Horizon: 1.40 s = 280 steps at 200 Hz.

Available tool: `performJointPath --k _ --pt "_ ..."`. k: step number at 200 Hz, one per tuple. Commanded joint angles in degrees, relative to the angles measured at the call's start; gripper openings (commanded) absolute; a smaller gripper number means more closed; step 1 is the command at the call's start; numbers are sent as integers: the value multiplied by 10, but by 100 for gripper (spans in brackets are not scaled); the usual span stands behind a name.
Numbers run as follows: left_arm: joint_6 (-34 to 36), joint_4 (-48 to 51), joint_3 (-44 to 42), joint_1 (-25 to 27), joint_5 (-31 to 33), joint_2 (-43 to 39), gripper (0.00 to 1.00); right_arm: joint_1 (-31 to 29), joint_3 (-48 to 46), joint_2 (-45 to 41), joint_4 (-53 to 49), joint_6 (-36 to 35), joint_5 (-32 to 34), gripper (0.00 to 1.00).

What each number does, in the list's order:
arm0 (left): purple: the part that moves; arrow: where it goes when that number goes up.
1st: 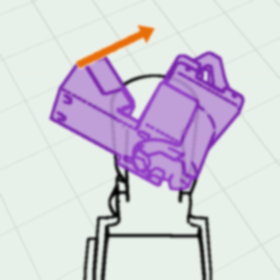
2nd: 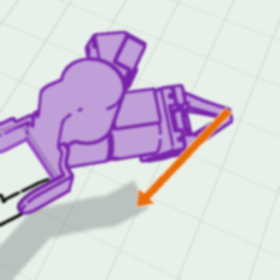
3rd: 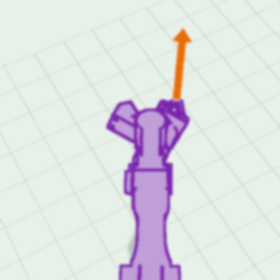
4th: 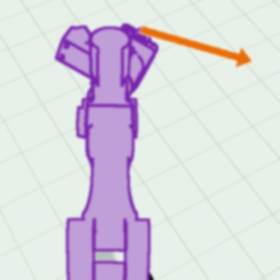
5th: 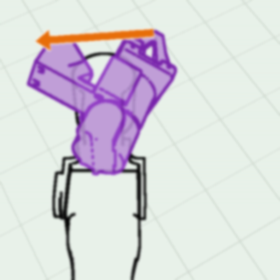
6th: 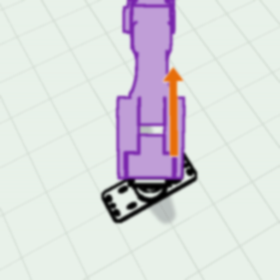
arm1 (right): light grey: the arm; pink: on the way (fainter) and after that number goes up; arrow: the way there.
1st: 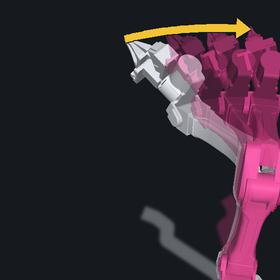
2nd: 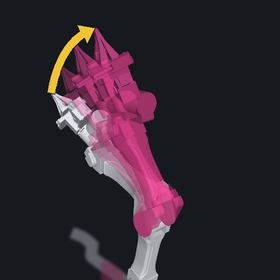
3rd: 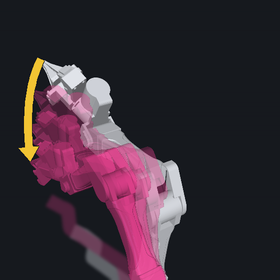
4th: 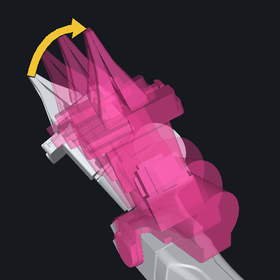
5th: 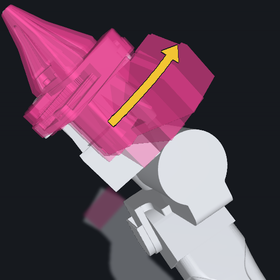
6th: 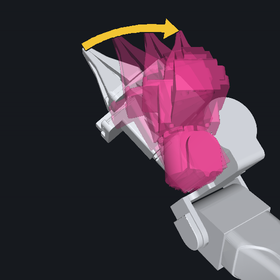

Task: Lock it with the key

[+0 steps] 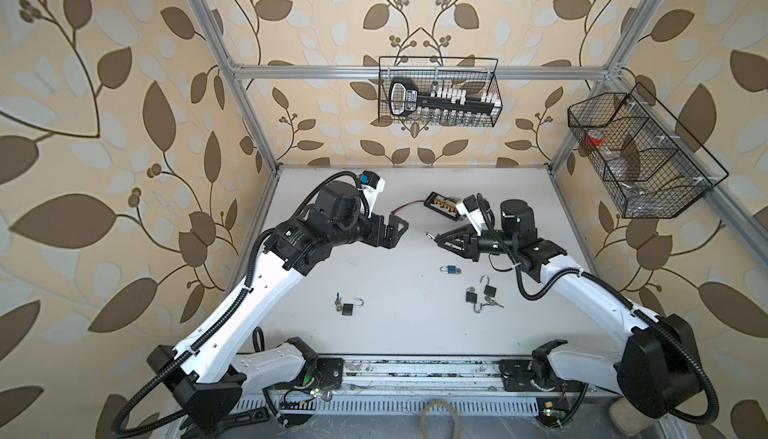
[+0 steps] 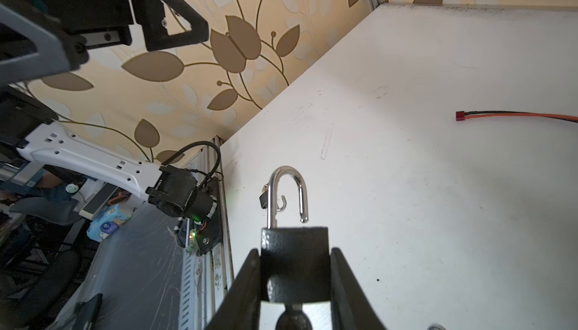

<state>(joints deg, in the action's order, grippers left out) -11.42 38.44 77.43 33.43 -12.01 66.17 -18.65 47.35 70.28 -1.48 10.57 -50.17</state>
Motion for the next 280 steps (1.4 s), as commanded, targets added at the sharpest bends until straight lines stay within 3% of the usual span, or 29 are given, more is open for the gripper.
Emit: performJointPath --k 1,21,76,121,223,280 --pt "108 -89 30 4 -49 4 99 14 10 -18 -31 16 -58 0" --pt "147 -106 46 4 -77 22 99 14 36 -15 -63 10 -64 0" --pt "235 -139 14 3 -240 16 98 7 89 -15 -104 8 -113 0" --pt "255 -162 -43 3 -311 -9 97 -22 123 -14 -118 0 -151 0" --pt "272 -125 -37 3 -412 5 73 -44 139 -20 -76 36 -231 0" --pt "275 -109 -26 3 -427 24 58 -47 132 -25 -50 60 -236 0"
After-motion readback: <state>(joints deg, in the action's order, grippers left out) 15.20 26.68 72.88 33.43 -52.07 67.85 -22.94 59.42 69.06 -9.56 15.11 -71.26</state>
